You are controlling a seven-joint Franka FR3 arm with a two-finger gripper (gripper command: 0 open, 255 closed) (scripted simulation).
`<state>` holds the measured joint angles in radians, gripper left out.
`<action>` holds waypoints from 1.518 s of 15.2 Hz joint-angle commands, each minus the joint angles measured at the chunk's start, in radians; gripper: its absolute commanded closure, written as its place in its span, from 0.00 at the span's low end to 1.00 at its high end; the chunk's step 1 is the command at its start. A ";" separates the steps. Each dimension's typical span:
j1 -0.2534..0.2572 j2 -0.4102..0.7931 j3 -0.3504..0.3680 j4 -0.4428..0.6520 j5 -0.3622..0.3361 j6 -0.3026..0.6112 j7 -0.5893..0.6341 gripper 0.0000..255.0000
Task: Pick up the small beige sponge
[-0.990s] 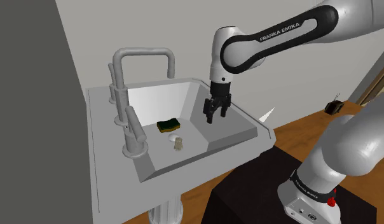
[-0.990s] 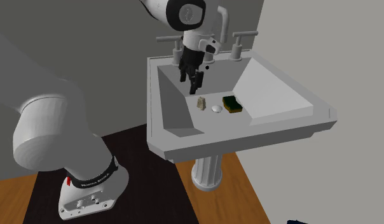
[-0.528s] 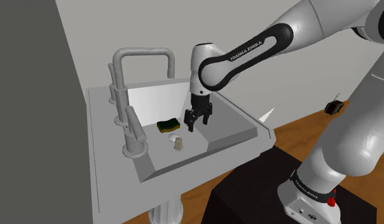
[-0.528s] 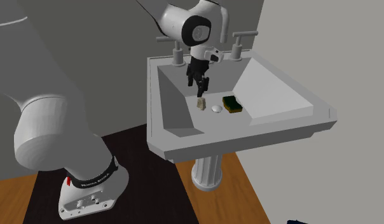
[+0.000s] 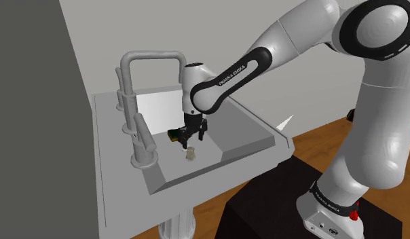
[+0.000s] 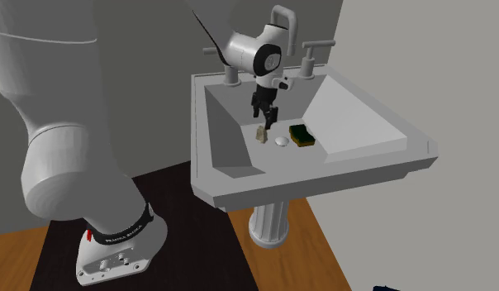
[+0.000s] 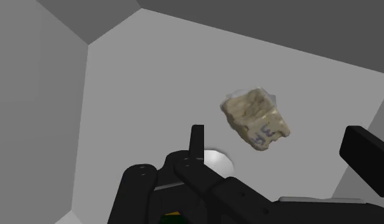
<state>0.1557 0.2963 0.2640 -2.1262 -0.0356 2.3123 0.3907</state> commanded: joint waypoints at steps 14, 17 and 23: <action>0.019 0.106 -0.017 0.017 -0.039 0.088 0.027 1.00; 0.019 0.106 -0.017 0.017 -0.039 0.088 0.027 1.00; 0.012 0.063 -0.009 0.017 -0.025 0.046 0.019 1.00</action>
<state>0.1683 0.3655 0.2537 -2.1123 -0.0626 2.3676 0.4095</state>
